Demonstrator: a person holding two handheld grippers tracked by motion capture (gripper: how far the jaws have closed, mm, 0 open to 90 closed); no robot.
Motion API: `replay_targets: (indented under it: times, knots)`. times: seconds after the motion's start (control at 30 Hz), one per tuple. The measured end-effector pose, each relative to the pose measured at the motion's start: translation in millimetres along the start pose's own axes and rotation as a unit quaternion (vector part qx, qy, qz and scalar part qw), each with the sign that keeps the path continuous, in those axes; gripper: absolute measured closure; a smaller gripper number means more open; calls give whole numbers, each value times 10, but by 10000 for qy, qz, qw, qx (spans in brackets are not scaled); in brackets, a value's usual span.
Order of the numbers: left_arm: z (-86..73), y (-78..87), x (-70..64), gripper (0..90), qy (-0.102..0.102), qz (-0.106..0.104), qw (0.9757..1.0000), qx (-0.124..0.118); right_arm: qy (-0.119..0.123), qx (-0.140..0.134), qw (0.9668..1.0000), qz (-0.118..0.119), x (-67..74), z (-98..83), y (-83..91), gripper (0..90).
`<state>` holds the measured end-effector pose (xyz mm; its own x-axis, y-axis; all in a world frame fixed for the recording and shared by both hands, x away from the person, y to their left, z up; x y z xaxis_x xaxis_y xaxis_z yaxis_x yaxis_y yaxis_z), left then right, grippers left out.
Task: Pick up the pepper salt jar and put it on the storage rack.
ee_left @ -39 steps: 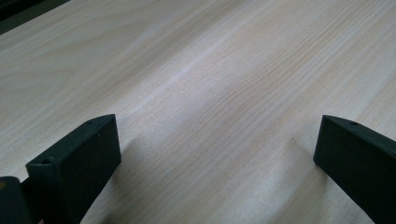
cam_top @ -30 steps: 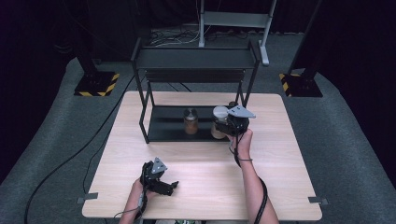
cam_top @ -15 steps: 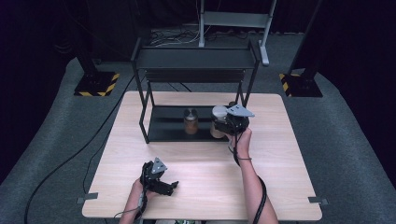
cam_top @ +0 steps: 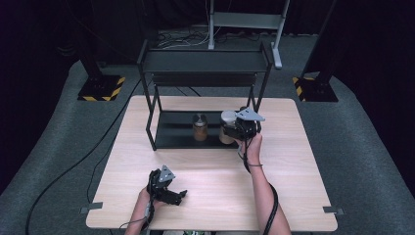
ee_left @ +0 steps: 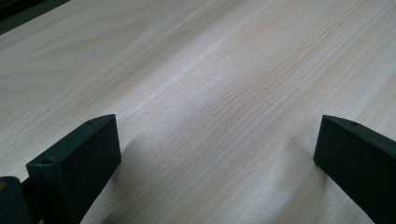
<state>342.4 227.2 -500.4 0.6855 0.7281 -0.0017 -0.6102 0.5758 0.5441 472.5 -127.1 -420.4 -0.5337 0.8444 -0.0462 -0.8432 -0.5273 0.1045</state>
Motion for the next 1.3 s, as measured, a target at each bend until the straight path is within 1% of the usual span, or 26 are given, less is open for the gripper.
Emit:
replay_targets:
  times: [1.3]
  knots:
    - [1,1,1,2,-1,-2,10000,5,-13,122,9998,143,70,-17,-194,326]
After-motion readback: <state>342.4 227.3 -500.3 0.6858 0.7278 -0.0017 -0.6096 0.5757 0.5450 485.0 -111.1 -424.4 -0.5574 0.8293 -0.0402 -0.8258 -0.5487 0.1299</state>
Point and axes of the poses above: each handheld gripper's, and its own axes: y roughly backward along the jaws, z roughly out of its top, x roughly to its left, the point moved 9 cm from there along -y, roughly forward along the jaws, and after that the axes turned 11 degrees about -x, right-handed, at the moved point
